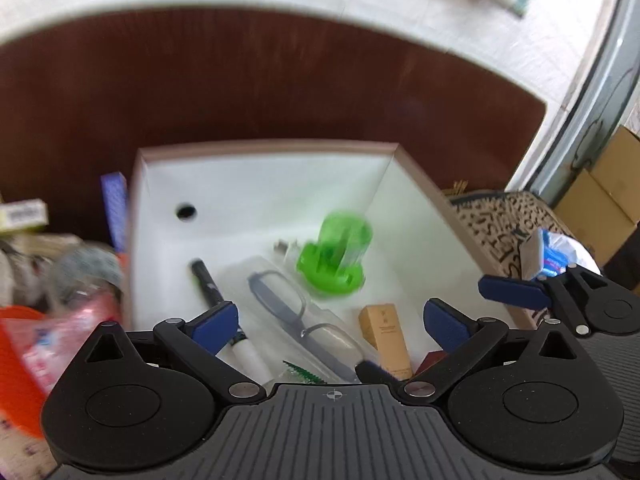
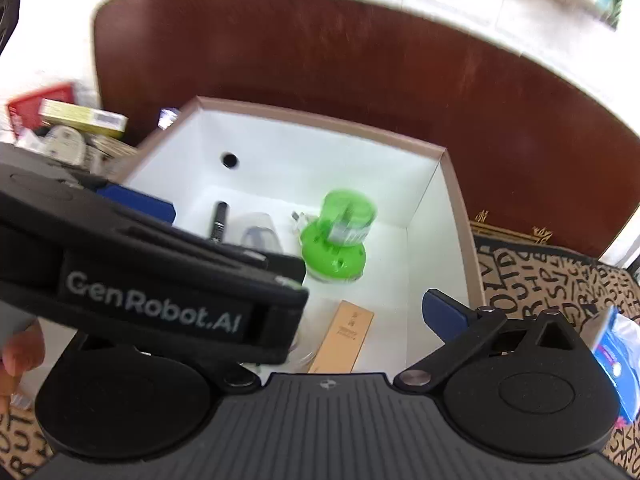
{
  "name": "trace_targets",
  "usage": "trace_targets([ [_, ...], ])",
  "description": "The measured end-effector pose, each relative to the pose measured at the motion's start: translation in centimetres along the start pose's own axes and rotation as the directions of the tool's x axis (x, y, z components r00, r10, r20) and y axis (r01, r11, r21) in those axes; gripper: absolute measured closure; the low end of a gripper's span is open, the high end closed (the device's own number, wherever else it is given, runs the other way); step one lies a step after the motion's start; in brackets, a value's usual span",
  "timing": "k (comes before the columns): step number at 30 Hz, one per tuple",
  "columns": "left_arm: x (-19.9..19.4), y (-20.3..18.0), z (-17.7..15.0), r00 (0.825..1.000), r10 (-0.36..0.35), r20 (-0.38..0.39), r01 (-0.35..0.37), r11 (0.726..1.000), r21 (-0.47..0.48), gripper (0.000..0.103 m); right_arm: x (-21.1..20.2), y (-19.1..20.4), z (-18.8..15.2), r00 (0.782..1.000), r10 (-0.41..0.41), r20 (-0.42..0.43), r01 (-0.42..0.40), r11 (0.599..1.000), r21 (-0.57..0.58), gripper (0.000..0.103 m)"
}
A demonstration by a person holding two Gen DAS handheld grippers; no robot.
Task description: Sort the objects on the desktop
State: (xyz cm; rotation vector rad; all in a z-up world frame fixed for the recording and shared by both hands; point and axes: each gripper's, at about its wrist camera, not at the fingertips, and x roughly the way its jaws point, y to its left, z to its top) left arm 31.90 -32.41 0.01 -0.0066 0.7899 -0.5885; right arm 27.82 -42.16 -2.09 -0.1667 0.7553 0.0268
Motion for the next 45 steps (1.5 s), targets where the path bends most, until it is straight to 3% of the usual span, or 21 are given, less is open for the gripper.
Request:
trace_targets([
  [3, -3.3, -1.0, -1.1, 0.998, 0.025, 0.065, -0.026, 1.000, 0.017, 0.000, -3.1, 0.6, -0.9, 0.998, -0.025, 0.049, 0.025, 1.000, 0.005, 0.000],
  [8, -8.2, -2.1, -4.2, 0.972, 0.169, 0.164, -0.178, 0.983, 0.041, 0.000, -8.3, 1.5, -3.8, 0.991, -0.035, 0.128, 0.031, 0.999, 0.035, 0.000],
  [14, -12.3, -2.5, -9.5, 0.962, 0.215, 0.169, -0.223, 0.974, 0.029, 0.000, -12.6, 3.5, -7.8, 0.986, -0.054, 0.161, 0.043, 0.997, 0.068, 0.000],
  [26, -17.1, -2.8, -16.3, 0.948, 0.274, 0.160, -0.280, 0.960, 0.013, 0.000, -16.4, 6.9, -14.6, 0.989, -0.049, 0.137, 0.033, 0.993, 0.114, 0.000],
  [34, -18.1, -4.0, -17.6, 0.947, 0.279, 0.158, -0.291, 0.955, 0.058, 0.000, -17.5, 7.0, -15.8, 0.990, -0.083, 0.117, 0.067, 0.989, 0.134, 0.000],
  [42, -18.2, -4.1, -17.8, 0.955, 0.256, 0.149, -0.266, 0.963, 0.052, 0.000, -17.6, 6.9, -16.0, 0.991, -0.088, 0.104, 0.074, 0.988, 0.136, 0.000],
  [45, -18.3, -4.1, -18.0, 0.950, 0.267, 0.165, -0.277, 0.960, 0.044, 0.000, -17.3, 7.0, -16.1, 0.992, -0.086, 0.095, 0.073, 0.988, 0.135, 0.000],
])
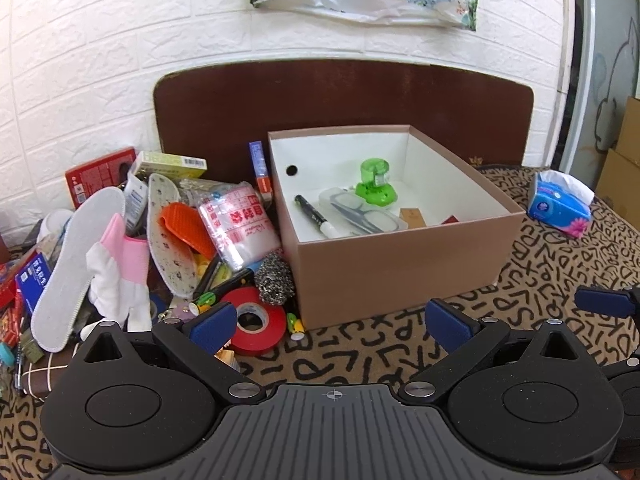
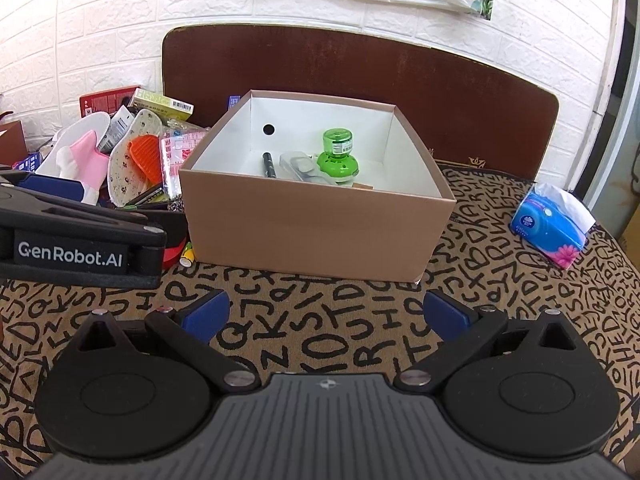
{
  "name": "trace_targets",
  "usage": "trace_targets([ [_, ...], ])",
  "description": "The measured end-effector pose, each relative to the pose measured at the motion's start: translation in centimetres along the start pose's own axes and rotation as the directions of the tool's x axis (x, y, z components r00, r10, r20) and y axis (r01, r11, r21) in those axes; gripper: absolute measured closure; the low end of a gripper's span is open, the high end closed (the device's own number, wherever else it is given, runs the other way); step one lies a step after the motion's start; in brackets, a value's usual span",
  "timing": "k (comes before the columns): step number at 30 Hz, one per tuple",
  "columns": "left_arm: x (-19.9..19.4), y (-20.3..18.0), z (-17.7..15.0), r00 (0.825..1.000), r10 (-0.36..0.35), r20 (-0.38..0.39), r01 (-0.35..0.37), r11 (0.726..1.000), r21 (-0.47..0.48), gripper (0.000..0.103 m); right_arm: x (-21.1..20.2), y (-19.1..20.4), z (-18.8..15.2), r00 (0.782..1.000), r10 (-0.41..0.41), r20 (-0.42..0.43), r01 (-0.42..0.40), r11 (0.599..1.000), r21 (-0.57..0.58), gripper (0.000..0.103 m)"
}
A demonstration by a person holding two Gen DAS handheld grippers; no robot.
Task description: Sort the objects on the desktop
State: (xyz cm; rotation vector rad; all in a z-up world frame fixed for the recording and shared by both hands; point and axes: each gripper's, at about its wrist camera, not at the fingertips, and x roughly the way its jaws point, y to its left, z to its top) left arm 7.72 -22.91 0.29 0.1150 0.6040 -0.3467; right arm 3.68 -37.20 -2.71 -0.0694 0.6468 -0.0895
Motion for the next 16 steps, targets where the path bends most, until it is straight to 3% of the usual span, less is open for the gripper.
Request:
trace_targets([
  [16, 0.44, -0.10, -0.34, 0.999, -0.025, -0.020, 0.025, 1.000, 0.009, 0.000, 0.87, 0.20, 0.20, 1.000, 0.009, -0.025, -0.009, 1.000, -0.002, 0.000],
])
